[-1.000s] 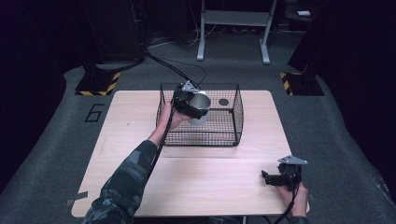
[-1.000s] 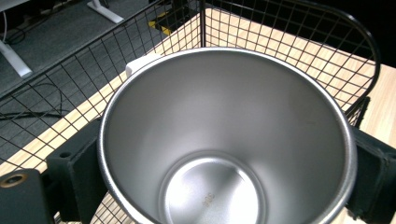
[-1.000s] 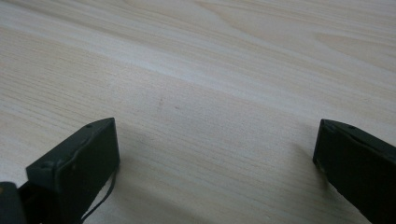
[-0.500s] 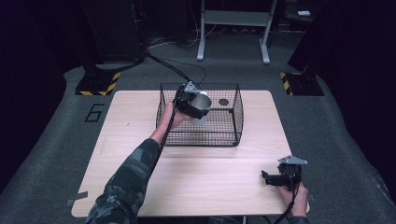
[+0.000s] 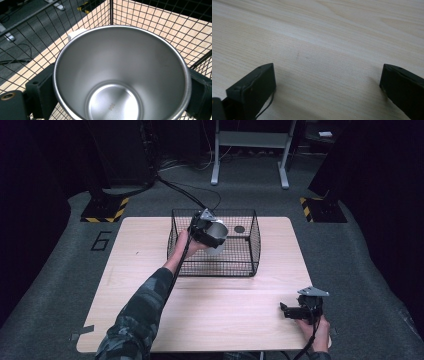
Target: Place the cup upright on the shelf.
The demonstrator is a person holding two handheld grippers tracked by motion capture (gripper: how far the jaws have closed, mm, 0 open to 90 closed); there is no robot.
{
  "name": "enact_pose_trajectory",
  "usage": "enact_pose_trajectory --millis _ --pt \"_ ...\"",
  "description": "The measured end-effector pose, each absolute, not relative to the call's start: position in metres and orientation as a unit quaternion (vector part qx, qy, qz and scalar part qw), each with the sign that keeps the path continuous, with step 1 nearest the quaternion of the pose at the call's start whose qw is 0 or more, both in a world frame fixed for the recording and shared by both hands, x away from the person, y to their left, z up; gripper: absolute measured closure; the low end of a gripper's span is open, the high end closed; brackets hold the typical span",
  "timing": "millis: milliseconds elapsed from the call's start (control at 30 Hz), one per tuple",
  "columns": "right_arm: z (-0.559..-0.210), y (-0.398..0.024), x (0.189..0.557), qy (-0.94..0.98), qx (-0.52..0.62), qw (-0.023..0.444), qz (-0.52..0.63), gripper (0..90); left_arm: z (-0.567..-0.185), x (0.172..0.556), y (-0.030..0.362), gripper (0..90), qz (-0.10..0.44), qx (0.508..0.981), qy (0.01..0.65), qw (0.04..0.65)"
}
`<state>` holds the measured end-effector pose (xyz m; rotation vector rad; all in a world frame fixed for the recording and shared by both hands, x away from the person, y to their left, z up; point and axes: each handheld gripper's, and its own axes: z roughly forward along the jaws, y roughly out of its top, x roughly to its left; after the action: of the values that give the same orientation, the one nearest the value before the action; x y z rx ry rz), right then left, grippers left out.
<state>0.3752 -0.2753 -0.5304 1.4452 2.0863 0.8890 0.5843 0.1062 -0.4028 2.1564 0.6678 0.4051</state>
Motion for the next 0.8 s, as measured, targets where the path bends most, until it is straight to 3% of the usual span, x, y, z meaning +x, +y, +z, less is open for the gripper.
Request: enact_pose_trajectory --millis 800 --pt "-0.53 -0.275 0.375 0.754 0.525 0.224 0.325 0.0 -0.42 0.595 0.096 6.9 0.14 0.877 0.264 0.376"
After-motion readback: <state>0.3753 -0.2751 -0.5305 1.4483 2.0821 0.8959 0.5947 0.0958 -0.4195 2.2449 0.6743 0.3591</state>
